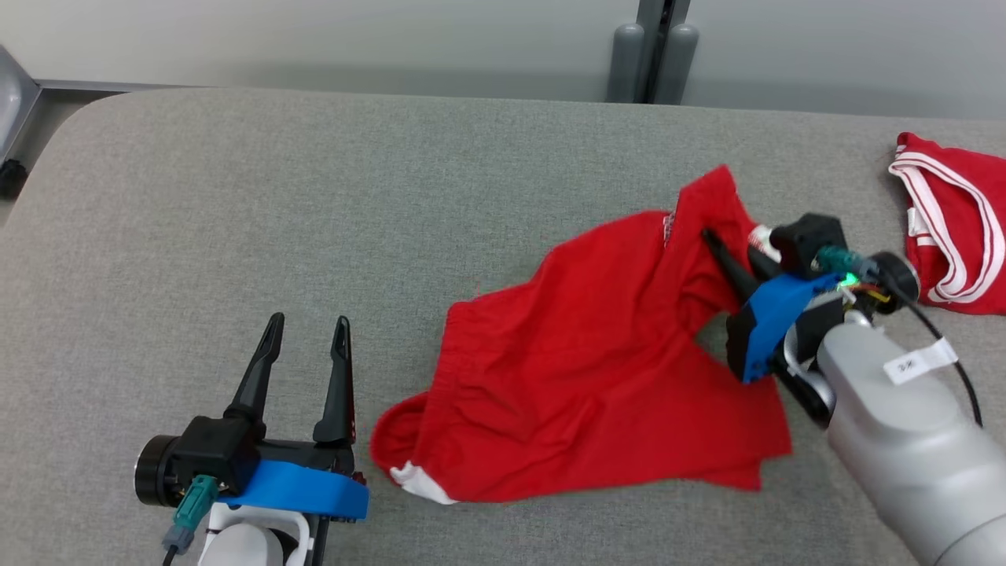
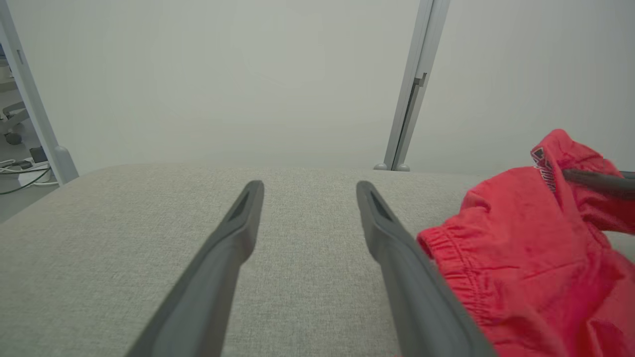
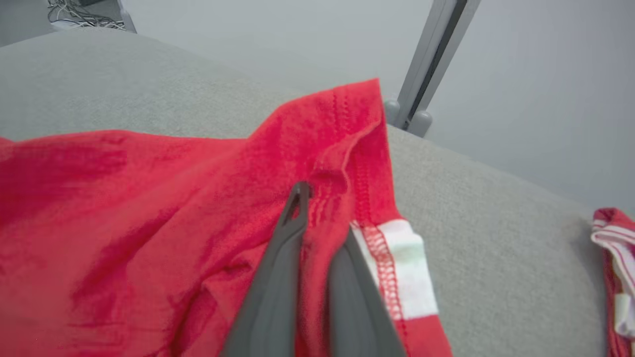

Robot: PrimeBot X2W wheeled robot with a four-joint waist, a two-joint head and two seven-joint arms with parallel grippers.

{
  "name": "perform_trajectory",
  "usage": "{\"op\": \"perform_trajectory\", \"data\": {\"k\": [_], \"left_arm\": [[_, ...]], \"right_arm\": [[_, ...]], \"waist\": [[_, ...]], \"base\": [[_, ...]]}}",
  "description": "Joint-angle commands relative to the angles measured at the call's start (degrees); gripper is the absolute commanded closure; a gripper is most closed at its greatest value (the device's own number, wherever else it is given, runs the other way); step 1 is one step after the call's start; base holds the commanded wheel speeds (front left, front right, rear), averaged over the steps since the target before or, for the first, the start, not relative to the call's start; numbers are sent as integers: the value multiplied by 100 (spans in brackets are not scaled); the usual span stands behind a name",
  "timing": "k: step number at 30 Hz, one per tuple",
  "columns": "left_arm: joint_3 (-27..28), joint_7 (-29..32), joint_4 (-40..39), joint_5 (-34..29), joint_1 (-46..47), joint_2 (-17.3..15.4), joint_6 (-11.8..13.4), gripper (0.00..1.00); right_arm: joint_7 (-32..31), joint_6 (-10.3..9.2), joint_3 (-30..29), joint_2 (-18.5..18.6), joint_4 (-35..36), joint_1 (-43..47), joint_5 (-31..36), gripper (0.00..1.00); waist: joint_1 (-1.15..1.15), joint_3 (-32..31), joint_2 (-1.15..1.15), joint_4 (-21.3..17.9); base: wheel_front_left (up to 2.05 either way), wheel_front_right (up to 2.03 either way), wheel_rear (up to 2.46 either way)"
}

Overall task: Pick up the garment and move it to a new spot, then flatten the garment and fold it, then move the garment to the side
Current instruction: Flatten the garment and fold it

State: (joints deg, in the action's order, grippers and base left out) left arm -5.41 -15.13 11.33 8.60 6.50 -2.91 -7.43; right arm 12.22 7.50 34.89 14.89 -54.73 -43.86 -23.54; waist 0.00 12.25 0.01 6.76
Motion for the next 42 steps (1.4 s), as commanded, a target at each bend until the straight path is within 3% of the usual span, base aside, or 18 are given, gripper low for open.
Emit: {"op": "perform_trajectory", "data": {"k": [1, 7, 8, 9, 10, 18, 25, 29, 42], "left_arm": [[-17, -1, -4, 27, 108, 2, -7, 0], [-84, -1, 18, 86, 197, 2, -7, 0], [-92, -1, 21, 91, 211, 3, -7, 0], [-102, -1, 21, 93, 221, 3, -7, 0], [-105, -1, 24, 101, 225, 2, -7, 0], [-71, -1, 60, 63, 112, 2, 2, 0], [-42, -1, 52, -14, -27, 2, -1, 0], [2, -1, 59, -60, -127, 2, -2, 0], [18, 0, 33, -107, -362, 2, -5, 0]], "right_arm": [[56, -1, -46, 67, -72, -268, -45, 100], [73, -1, -194, 78, -642, -1055, -106, 100], [73, -1, -182, 52, -763, -1140, -90, 63], [93, -1, -176, 22, -858, -1222, -90, 6], [111, -1, -176, 2, -952, -1269, -103, 0], [290, -1, -140, -44, -1066, -953, -243, 0], [299, 0, -876, 292, 359, 148, -168, 0], [298, 0, -1382, 307, 1118, 1002, 53, 0], [297, 0, -2822, -487, 3077, 3446, 800, 0]], "waist": [[0, 52, -1, 64], [0, 200, -1, 244], [0, 217, -1, 262], [0, 233, -1, 279], [0, 243, -1, 288], [0, 97, -1, 87], [0, -145, -1, -248], [0, -275, -1, -419], [0, -484, -1, -589]], "base": [[0, 0, 0], [0, 0, 0], [0, 0, 0], [0, 0, 0], [0, 0, 0], [0, 0, 0], [0, 0, 0], [0, 0, 0], [0, 0, 0]]}}
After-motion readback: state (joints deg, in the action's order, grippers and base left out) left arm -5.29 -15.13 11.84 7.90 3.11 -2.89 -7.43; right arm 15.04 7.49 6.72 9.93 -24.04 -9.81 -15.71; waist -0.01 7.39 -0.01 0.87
